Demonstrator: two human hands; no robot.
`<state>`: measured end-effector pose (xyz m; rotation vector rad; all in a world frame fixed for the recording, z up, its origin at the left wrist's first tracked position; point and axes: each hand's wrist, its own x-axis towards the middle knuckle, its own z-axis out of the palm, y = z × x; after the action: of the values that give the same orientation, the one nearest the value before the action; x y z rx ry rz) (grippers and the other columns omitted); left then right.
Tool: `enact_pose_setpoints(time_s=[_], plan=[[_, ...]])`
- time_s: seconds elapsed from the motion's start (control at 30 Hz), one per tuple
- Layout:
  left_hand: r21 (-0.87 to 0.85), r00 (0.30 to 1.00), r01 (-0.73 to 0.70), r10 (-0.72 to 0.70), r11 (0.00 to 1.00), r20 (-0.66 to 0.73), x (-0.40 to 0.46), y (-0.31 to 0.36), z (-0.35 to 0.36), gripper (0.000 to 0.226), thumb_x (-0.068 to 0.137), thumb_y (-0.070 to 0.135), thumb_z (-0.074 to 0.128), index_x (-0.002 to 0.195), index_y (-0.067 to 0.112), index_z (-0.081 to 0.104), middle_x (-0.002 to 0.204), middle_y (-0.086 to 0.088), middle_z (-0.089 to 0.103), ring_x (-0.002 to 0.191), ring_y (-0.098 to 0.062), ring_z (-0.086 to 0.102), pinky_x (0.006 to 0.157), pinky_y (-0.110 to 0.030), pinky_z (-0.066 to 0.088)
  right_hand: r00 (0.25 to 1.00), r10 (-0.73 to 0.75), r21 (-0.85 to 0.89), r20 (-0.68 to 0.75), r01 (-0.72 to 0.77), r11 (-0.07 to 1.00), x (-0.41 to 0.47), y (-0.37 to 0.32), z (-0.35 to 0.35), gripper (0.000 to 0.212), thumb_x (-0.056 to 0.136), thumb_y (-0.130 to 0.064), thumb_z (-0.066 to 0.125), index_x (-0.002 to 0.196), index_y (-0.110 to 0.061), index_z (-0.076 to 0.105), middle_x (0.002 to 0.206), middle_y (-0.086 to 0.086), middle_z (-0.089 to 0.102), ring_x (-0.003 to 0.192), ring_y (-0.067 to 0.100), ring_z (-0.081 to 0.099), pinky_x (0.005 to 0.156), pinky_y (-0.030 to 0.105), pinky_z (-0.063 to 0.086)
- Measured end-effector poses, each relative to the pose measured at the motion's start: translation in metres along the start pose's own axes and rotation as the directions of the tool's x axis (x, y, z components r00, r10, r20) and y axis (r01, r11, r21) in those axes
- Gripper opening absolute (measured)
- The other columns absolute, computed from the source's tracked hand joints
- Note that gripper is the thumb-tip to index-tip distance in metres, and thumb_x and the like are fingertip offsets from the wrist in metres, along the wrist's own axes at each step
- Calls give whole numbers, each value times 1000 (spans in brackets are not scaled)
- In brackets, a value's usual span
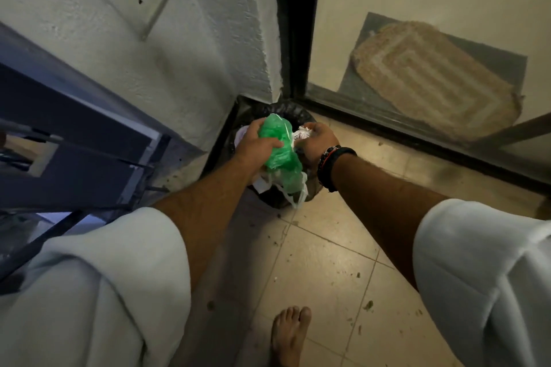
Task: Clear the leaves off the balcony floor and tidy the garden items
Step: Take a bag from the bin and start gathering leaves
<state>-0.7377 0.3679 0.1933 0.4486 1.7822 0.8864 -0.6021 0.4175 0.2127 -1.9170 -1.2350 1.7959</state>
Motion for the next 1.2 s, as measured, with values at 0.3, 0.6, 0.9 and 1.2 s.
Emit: enact_pose_setpoints(time_s=[0.3,0.6,0.9,1.2], plan=[[283,1000,-8,9,959,-4,31,-16,-25,78,89,28,60,156,24,19,156,-11,32,138,-30,40,111,-49,39,998,-45,-112,43,50,992,9,-17,8,55,88,8,41,136,-16,50,127,3,55,118,24,54,90,35,54],[418,956,289,-239,861,-168,12,-44,-23,68,79,25,73,139,24,41,129,-7,46,111,-36,57,77,-52,59,996,90,-335,-18,-91,938,-2,33,-4,44,86,-18,56,130,-23,53,130,13,57,113,34,57,99,44,49],[721,951,-248,21,647,309,39,-73,19,53,74,21,71,121,4,54,123,-18,60,117,-34,57,98,-41,47,990,14,-59,143,-6,998,-6,82,8,58,87,7,50,140,-15,44,130,8,56,113,21,55,94,29,47],[552,901,-261,405,792,-155,-9,-87,26,26,91,15,58,114,3,62,117,-21,60,108,-37,57,89,-38,44,965,259,233,-46,-242,942,-36,146,-43,50,90,11,35,126,-18,53,124,6,53,107,29,56,92,49,52]])
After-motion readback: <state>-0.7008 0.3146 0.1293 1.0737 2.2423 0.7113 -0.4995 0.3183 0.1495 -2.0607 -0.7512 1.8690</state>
